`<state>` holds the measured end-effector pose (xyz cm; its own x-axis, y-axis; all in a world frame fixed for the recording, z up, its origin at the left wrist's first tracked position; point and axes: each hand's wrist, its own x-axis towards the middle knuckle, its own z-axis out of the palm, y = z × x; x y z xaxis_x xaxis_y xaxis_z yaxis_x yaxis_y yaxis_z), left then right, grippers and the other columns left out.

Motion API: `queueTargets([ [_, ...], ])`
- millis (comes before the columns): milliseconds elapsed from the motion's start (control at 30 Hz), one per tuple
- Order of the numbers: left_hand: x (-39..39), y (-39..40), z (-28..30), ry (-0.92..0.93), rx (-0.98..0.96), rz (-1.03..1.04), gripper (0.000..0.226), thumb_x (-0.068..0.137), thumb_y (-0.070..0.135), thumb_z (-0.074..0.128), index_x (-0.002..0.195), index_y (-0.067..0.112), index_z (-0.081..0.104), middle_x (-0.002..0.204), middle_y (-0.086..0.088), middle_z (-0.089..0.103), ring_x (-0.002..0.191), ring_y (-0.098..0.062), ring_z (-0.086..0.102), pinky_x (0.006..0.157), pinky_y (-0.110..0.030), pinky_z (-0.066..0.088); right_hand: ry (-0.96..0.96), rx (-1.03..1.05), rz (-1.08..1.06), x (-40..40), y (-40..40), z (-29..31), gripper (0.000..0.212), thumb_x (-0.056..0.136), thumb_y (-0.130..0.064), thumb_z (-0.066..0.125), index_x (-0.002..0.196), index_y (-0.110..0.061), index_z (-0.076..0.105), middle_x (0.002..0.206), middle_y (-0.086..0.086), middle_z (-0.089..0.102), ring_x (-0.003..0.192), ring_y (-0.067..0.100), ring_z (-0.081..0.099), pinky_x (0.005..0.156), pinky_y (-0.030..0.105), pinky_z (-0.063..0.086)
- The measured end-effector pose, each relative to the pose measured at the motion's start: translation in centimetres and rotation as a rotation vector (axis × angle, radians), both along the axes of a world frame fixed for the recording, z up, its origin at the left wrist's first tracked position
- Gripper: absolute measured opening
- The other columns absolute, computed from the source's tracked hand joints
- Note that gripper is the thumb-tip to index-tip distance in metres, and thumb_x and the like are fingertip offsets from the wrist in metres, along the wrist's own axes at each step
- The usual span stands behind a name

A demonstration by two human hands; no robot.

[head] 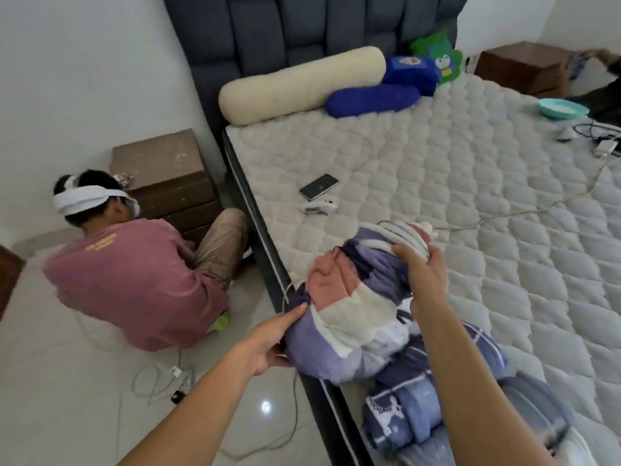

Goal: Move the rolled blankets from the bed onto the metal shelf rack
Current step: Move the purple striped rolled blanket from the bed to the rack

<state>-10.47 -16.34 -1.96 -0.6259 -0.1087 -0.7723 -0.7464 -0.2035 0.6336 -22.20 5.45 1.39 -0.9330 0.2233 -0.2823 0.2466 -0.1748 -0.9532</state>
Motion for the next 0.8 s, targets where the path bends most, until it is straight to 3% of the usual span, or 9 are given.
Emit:
queueTargets([
  [167, 7.1, -8.4, 3.7, 0.213, 0.025, 0.323, 0.034, 0.082, 0.045, 0.066, 0.111, 0.027, 0.066, 0.114, 0.002, 0.067, 0.106, -0.026, 0.062, 0.077, -0.039, 0.056, 0.137, -0.113, 0.265, 3.2, -11.3, 4.5, 0.052, 0.080, -0.021, 0.073, 0.126, -0.017, 0.051, 0.115, 0.004, 0.064, 0.095, 0.016, 0.065, 0.078, 0.030, 0.054],
  [233, 11.3, -11.9, 4.9, 0.288, 0.012, 0.498, 0.019, 0.085, 0.041, 0.063, 0.099, 0.029, 0.069, 0.106, 0.004, 0.070, 0.099, -0.024, 0.064, 0.085, -0.041, 0.056, 0.212, -0.119, 0.382, 5.8, -16.4, 6.1, 0.054, 0.081, -0.022, 0.073, 0.129, -0.014, 0.050, 0.120, 0.005, 0.063, 0.101, 0.017, 0.064, 0.084, 0.031, 0.054],
  [300, 16.1, -15.5, 6.1, 0.339, 0.013, 0.688, 0.016, 0.089, 0.038, 0.059, 0.092, 0.025, 0.068, 0.093, 0.005, 0.073, 0.090, -0.020, 0.064, 0.078, -0.033, 0.057, 0.277, -0.109, 0.504, 9.2, -22.0, 7.6, 0.050, 0.084, -0.021, 0.070, 0.128, -0.013, 0.049, 0.115, 0.001, 0.062, 0.097, 0.010, 0.063, 0.079, 0.022, 0.055],
  [367, 21.7, -19.2, 6.9, 0.361, 0.019, 0.855, 0.021, 0.091, 0.038, 0.056, 0.096, 0.021, 0.067, 0.101, -0.001, 0.071, 0.090, -0.020, 0.063, 0.072, -0.030, 0.055, 0.337, -0.124, 0.645, 13.6, -27.8, 8.6, 0.047, 0.086, -0.019, 0.069, 0.128, -0.013, 0.048, 0.113, -0.001, 0.062, 0.099, 0.010, 0.063, 0.076, 0.018, 0.054],
  [433, 28.2, -22.5, 7.2, 0.381, 0.004, 0.998, 0.028, 0.092, 0.038, 0.055, 0.109, 0.019, 0.065, 0.118, -0.004, 0.062, 0.101, -0.025, 0.060, 0.084, -0.035, 0.052, 0.393, -0.126, 0.798, 19.0, -33.3, 9.6, 0.049, 0.086, -0.021, 0.069, 0.129, -0.014, 0.047, 0.116, -0.001, 0.061, 0.103, 0.011, 0.063, 0.080, 0.019, 0.053],
  [567, 42.1, -27.4, 6.8, 0.494, -0.024, 1.286, 0.041, 0.091, 0.037, 0.058, 0.126, 0.017, 0.061, 0.125, 0.000, 0.063, 0.114, -0.027, 0.058, 0.100, -0.041, 0.047, 0.489, -0.123, 1.146, 30.9, -43.2, 11.3, 0.055, 0.082, -0.027, 0.072, 0.129, -0.016, 0.046, 0.120, -0.001, 0.060, 0.102, 0.008, 0.061, 0.083, 0.019, 0.052],
  [633, 48.6, -28.9, 6.5, 0.565, -0.034, 1.420, 0.042, 0.090, 0.038, 0.057, 0.126, 0.018, 0.063, 0.123, -0.001, 0.068, 0.115, -0.025, 0.061, 0.098, -0.039, 0.049, 0.551, -0.105, 1.309, 37.1, -47.6, 12.3, 0.063, 0.076, -0.032, 0.075, 0.131, -0.014, 0.047, 0.125, 0.004, 0.061, 0.109, 0.015, 0.061, 0.092, 0.029, 0.052],
  [700, 54.5, -29.7, 6.5, 0.636, -0.045, 1.560, 0.035, 0.093, 0.037, 0.052, 0.118, 0.018, 0.066, 0.109, 0.000, 0.073, 0.105, -0.021, 0.064, 0.088, -0.036, 0.052, 0.635, -0.085, 1.441, 43.6, -51.2, 13.3, 0.067, 0.077, -0.032, 0.076, 0.134, -0.014, 0.046, 0.131, 0.006, 0.058, 0.116, 0.019, 0.058, 0.101, 0.037, 0.049],
  [800, 61.6, -29.9, 6.9, 0.646, -0.086, 1.759, 0.026, 0.094, 0.036, 0.052, 0.103, 0.019, 0.069, 0.092, 0.002, 0.075, 0.094, -0.019, 0.065, 0.080, -0.034, 0.052, 0.753, -0.078, 1.587, 52.2, -55.4, 14.5, 0.068, 0.079, -0.030, 0.075, 0.136, -0.013, 0.042, 0.132, 0.004, 0.052, 0.116, 0.016, 0.054, 0.100, 0.030, 0.049],
])
